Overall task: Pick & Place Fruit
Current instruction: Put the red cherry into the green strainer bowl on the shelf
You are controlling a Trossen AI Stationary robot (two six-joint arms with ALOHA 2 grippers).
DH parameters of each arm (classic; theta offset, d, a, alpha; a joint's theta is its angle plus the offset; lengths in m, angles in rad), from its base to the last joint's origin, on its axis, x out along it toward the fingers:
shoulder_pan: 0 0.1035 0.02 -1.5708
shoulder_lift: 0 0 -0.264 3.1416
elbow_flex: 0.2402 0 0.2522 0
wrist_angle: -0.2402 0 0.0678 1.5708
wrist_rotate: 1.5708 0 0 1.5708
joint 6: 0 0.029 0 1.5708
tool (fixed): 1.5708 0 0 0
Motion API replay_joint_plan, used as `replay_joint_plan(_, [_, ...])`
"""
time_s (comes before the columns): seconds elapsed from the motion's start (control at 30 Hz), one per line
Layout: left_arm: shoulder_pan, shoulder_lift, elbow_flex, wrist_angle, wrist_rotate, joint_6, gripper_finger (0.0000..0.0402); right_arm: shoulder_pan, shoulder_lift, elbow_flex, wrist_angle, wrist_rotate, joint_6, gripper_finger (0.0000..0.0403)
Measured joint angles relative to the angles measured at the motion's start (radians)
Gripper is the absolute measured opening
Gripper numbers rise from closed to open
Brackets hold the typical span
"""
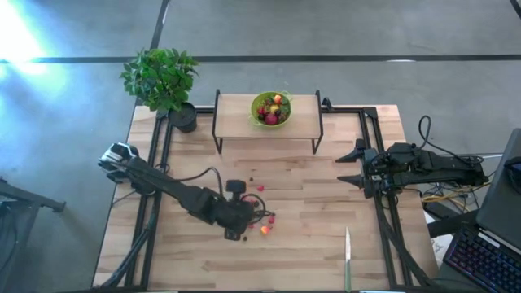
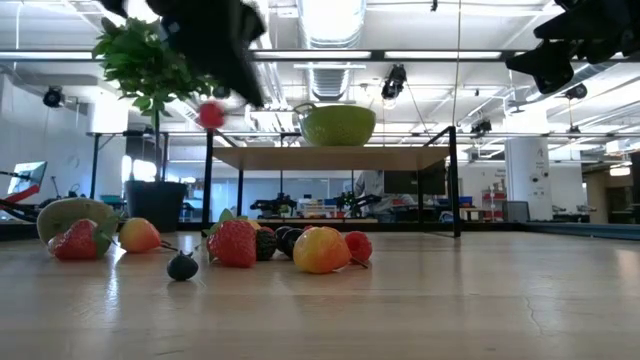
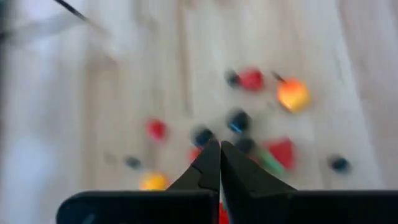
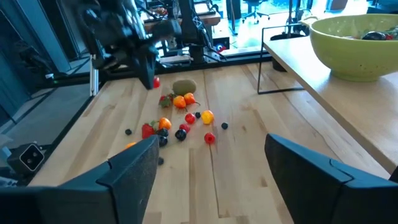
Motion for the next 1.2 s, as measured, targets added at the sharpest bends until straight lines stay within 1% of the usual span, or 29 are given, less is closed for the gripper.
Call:
replay_joint_plan(0.13, [0.003,-0.001,0.045,0.063,-0.164,0.132,0.0006,0.0,0.0,0.0,0.0,0.0,0.0,0.0303])
replay_joint_plan(0.2, [0.009,-0.001,0.062,0.101,-0.212,0.205,0.0006,0.0,0.0,0.0,0.0,0.0,0.0,0.0309])
replay_joint_plan(0.4, [0.069,-0.013,0.086,0.273,-0.215,0.407,0.0003,0.0,0.0,0.0,0.0,0.0,0.0,0.0326])
replay_joint_plan(0.5, [0.121,-0.023,0.086,0.352,-0.19,0.476,0.0005,0.0,0.0,0.0,0.0,0.0,0.0,0.0334])
replay_joint_plan(0.6, [0.188,-0.039,0.086,0.422,-0.115,0.516,0.0003,0.0,0.0,0.0,0.0,0.0,0.0,0.0343])
replay_joint_plan(0.8, [0.338,-0.064,0.086,0.557,0.033,0.533,0.0003,0.0,0.0,0.0,0.0,0.0,0.0,0.0358])
replay_joint_plan(0.93, [0.439,-0.07,0.087,0.656,0.115,0.533,0.0003,0.0,0.001,0.0,0.0,0.0,0.0,0.0358])
replay_joint_plan(1.07, [0.539,-0.07,0.087,0.743,0.128,0.53,0.0003,0.0,0.0,0.0,0.0,0.0,0.0,0.0348])
replay_joint_plan(1.2, [0.64,-0.07,0.087,0.788,0.129,0.504,0.0002,0.0,0.0,0.0,0.0,0.0,0.0,0.0336])
